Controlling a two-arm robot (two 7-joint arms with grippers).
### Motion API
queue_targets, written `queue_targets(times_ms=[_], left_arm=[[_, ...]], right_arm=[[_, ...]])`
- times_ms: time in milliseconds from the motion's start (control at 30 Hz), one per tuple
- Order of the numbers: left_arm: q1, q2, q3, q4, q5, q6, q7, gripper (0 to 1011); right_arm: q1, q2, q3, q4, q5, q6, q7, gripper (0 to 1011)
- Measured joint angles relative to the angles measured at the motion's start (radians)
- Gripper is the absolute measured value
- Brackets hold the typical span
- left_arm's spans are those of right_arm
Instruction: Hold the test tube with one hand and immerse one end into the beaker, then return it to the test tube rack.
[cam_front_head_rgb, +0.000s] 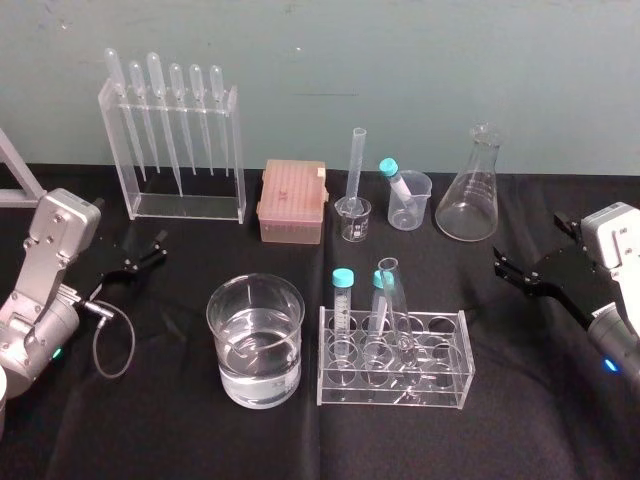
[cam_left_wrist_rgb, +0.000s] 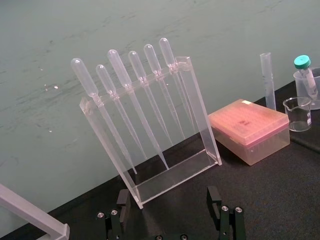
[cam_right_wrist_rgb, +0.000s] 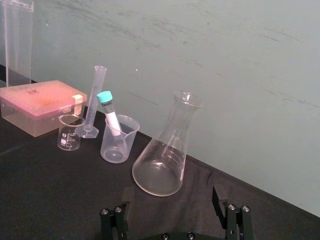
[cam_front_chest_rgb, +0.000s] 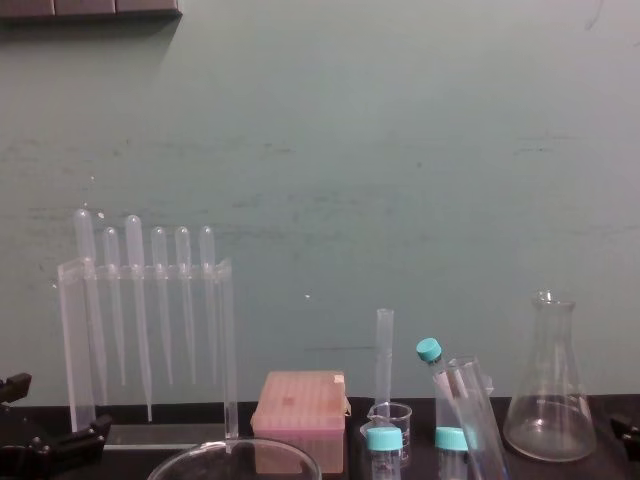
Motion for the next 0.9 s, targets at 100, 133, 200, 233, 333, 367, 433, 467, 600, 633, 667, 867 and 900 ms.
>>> queue_targets(times_ms=[100,133,200,233,333,367,433,467,600,633,667,867,900], left_arm=[[0.000,0.000,0.000,0.000,0.000,0.000,0.000,1000],[0.000,0.000,0.000,0.000,0.000,0.000,0.000,1000],[0.000,0.000,0.000,0.000,0.000,0.000,0.000,1000],[0.000,0.000,0.000,0.000,0.000,0.000,0.000,1000],[0.000,0.000,0.000,0.000,0.000,0.000,0.000,1000],[0.000,0.000,0.000,0.000,0.000,0.000,0.000,1000],[0.000,0.000,0.000,0.000,0.000,0.000,0.000,1000],[0.000,0.000,0.000,0.000,0.000,0.000,0.000,1000],[0.000,0.000,0.000,0.000,0.000,0.000,0.000,1000],[0.000,0.000,0.000,0.000,0.000,0.000,0.000,1000],[0.000,0.000,0.000,0.000,0.000,0.000,0.000,1000],[0.000,0.000,0.000,0.000,0.000,0.000,0.000,1000],[0.000,0.000,0.000,0.000,0.000,0.000,0.000,1000]], right_arm=[[0.000,0.000,0.000,0.000,0.000,0.000,0.000,1004],[0.000,0.000,0.000,0.000,0.000,0.000,0.000,1004],[0.000,0.000,0.000,0.000,0.000,0.000,0.000,1004],[0.000,0.000,0.000,0.000,0.000,0.000,0.000,1004],[0.000,0.000,0.000,0.000,0.000,0.000,0.000,1004],[0.000,0.000,0.000,0.000,0.000,0.000,0.000,1004],[0.000,0.000,0.000,0.000,0.000,0.000,0.000,1004],[0.000,0.000,0.000,0.000,0.000,0.000,0.000,1004],[0.000,0.000,0.000,0.000,0.000,0.000,0.000,1004],[0.000,0.000,0.000,0.000,0.000,0.000,0.000,1004],[0.000,0.000,0.000,0.000,0.000,0.000,0.000,1004],[0.000,0.000,0.000,0.000,0.000,0.000,0.000,1004],[0.000,0.000,0.000,0.000,0.000,0.000,0.000,1004]])
